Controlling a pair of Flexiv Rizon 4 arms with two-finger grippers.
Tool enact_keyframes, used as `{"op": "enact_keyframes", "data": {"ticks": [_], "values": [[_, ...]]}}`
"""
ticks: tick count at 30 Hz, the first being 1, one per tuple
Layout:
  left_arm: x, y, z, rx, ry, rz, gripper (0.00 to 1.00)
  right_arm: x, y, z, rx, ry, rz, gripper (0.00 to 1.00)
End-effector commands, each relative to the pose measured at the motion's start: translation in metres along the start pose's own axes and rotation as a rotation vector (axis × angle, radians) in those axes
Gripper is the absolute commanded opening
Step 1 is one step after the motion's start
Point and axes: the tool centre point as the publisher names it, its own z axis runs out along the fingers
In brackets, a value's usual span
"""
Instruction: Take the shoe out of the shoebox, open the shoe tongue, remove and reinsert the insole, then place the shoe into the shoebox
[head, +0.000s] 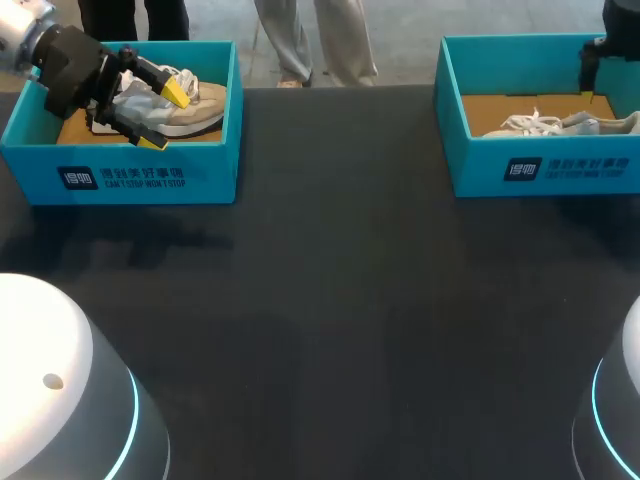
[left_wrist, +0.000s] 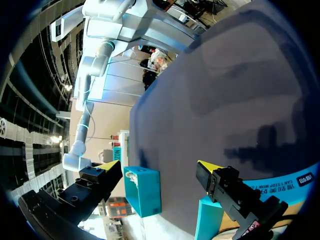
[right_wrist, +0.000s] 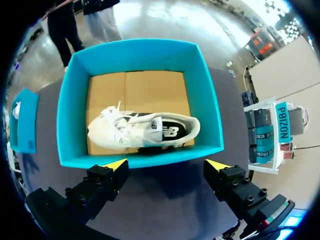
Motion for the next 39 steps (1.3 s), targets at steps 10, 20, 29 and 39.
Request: {"op": "enact_keyframes", "data": {"ticks": [10, 20, 29, 39], "values": [[0.000, -0.001, 0.000, -0.002, 0.004, 0.001, 1.00, 0.027, -0.050, -0.037, -0.065, 0.066, -0.233, 1.00], [0.000, -0.001, 0.000, -0.002, 0.004, 0.001, 1.00, 0.039, -0.072, -0.052, -0.077, 0.165, -0.554, 1.00], [0.000, -0.001, 0.000, -0.002, 0.004, 0.001, 1.00, 0.039, -0.072, -0.052, -0.077, 0.165, -0.554, 1.00], [0.000, 0.010, -0.013, -0.032, 0.028, 0.004, 1.00, 0.058, -0.074, -0.051, -0.105, 0.145, -0.741, 1.00]]}}
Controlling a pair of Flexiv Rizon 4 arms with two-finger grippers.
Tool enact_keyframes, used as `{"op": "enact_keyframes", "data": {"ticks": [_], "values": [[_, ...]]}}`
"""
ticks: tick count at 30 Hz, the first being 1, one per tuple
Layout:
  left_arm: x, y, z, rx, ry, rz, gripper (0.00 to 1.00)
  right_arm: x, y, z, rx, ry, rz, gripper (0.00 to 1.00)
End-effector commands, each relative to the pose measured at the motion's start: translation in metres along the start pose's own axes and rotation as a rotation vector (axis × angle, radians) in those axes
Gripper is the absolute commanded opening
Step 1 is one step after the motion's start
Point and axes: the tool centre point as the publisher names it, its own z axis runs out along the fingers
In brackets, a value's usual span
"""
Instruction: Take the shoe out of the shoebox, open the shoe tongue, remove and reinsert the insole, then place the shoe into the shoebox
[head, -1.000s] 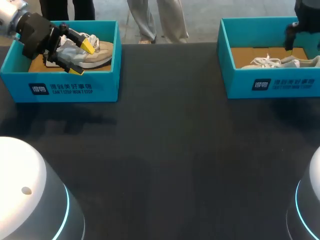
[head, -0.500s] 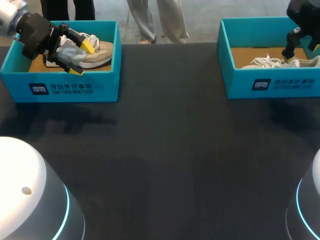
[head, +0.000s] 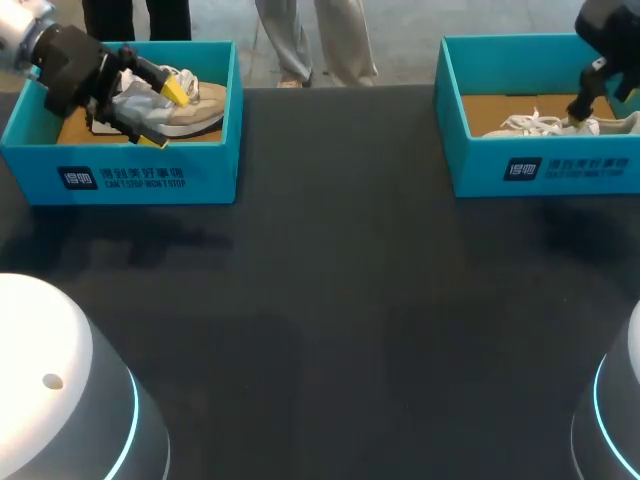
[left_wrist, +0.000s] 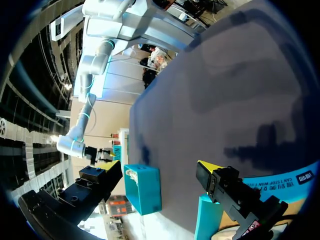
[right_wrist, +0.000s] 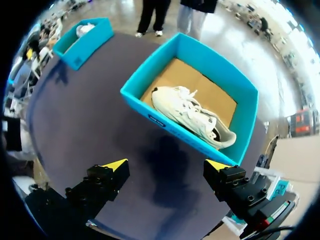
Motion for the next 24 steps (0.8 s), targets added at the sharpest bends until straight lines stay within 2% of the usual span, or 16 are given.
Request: {"op": "enact_keyframes", "data": {"ticks": [1, 10, 16, 21, 24], "values": [[0.001, 0.008, -0.012, -0.022, 0.040, 0.006, 1.00, 0.013, 0.005, 0.005, -0.004, -0.003, -0.083, 1.00], [0.013, 0.039, -0.045, -0.083, 0.140, 0.010, 1.00, 0.036, 0.007, 0.010, -0.018, 0.004, -0.208, 1.00], [0.029, 0.056, -0.066, -0.115, 0.230, -0.005, 1.00, 0.054, 0.004, 0.011, -0.042, 0.019, -0.306, 1.00], [0.045, 0.074, -0.092, -0.148, 0.294, -0.042, 1.00, 0.070, 0.003, 0.012, -0.047, 0.029, -0.393, 1.00], [0.055, 0.087, -0.105, -0.165, 0.344, -0.062, 1.00, 0.070, 0.003, 0.012, -0.047, 0.029, -0.393, 1.00]]}}
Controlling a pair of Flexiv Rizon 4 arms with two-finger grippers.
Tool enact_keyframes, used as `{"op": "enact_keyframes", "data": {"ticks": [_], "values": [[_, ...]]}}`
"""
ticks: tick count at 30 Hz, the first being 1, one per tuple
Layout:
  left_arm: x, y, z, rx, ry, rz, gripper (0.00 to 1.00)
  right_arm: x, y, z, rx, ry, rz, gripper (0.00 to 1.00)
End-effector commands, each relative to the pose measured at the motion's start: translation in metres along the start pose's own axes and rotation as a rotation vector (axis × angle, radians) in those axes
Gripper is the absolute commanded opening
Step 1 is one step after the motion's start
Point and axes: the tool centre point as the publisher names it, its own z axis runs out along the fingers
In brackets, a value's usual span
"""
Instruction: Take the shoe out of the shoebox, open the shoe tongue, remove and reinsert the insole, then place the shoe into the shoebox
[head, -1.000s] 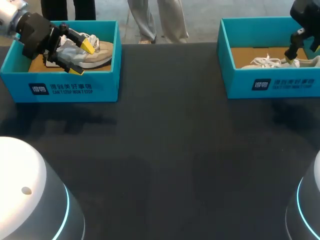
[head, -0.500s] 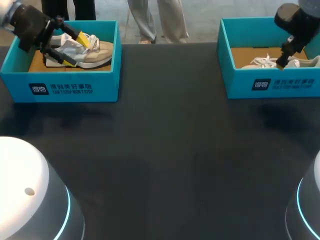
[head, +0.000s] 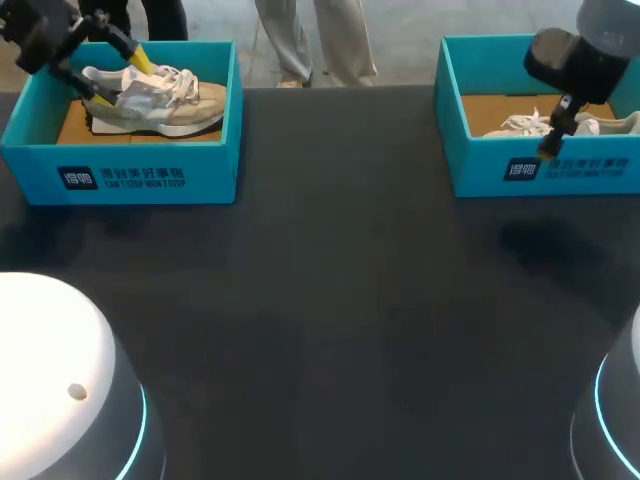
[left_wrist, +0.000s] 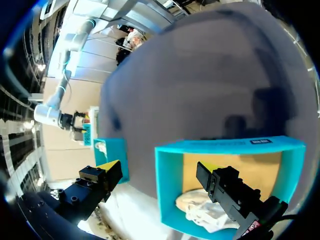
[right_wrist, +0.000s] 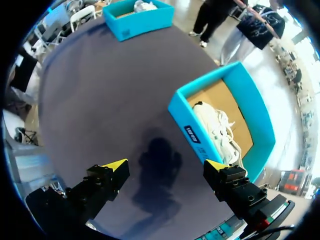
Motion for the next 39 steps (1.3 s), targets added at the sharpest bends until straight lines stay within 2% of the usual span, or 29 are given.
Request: {"op": "enact_keyframes", "data": {"ticks": [1, 6, 15, 23, 39], "values": [[0.009, 0.021, -0.012, 0.012, 0.064, -0.007, 1.00, 0.003, -0.002, 0.000, -0.005, -0.006, 0.001, 1.00], [0.028, 0.043, -0.021, -0.033, 0.190, 0.007, 1.00, 0.003, -0.002, 0.000, -0.005, -0.006, 0.001, 1.00], [0.058, 0.077, -0.024, -0.089, 0.353, 0.008, 1.00, 0.003, -0.002, 0.000, -0.005, -0.006, 0.001, 1.00], [0.074, 0.095, -0.029, -0.156, 0.551, 0.066, 1.00, 0.003, -0.002, 0.000, -0.005, -0.006, 0.001, 1.00], [0.075, 0.096, -0.030, -0.172, 0.558, 0.057, 1.00, 0.003, -0.002, 0.000, -0.005, -0.006, 0.001, 1.00]]}}
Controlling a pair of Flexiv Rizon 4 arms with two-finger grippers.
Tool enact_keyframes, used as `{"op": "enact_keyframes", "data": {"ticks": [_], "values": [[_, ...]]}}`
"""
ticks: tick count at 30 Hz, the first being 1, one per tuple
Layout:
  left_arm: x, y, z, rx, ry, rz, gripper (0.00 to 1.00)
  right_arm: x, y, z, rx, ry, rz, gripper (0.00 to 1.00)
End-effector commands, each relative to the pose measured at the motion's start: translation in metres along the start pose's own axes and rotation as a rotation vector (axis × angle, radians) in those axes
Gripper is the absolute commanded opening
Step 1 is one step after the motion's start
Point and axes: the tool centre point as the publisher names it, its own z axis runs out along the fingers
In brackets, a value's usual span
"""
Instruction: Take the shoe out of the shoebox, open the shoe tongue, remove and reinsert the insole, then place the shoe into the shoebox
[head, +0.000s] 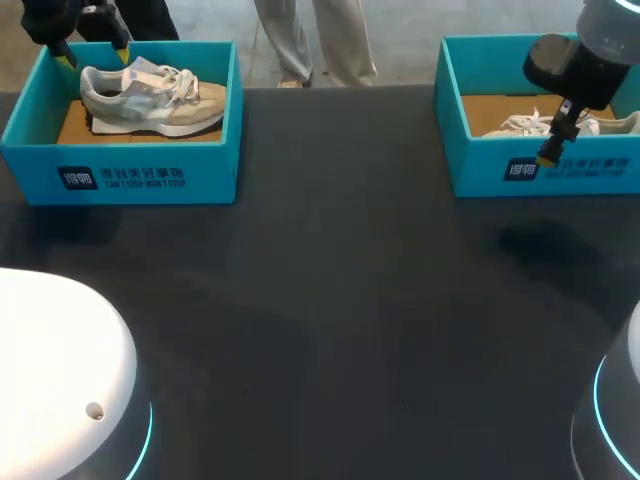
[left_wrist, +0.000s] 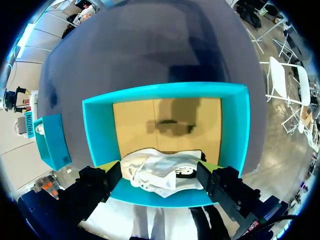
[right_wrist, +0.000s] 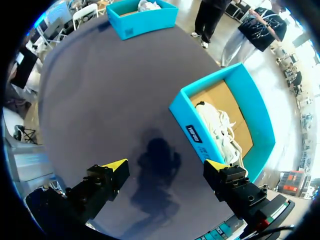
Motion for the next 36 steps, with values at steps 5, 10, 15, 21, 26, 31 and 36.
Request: {"op": "enact_keyframes", "data": {"ticks": [5, 10, 15, 21, 26, 31, 36], "values": [[0.000, -0.002, -0.001, -0.003, 0.002, 0.000, 1.00, 0.000, 0.000, 0.000, -0.001, 0.001, 0.000, 1.00], [0.012, -0.001, -0.002, -0.015, 0.002, 0.002, 1.00, 0.000, 0.000, 0.000, -0.001, 0.001, 0.000, 1.00], [0.036, 0.013, 0.003, -0.055, 0.045, -0.011, 1.00, 0.000, 0.000, 0.000, -0.001, 0.001, 0.000, 1.00], [0.061, 0.031, 0.013, -0.043, 0.071, -0.017, 1.00, 0.000, 0.000, 0.000, -0.001, 0.001, 0.000, 1.00], [0.077, 0.046, 0.025, -0.045, 0.118, -0.023, 1.00, 0.000, 0.000, 0.000, -0.001, 0.001, 0.000, 1.00], [0.091, 0.059, 0.039, -0.018, 0.139, 0.007, 1.00, 0.000, 0.000, 0.000, -0.001, 0.001, 0.000, 1.00], [0.097, 0.070, 0.054, 0.005, 0.141, 0.063, 1.00, 0.000, 0.000, 0.000, -0.001, 0.001, 0.000, 1.00]]}}
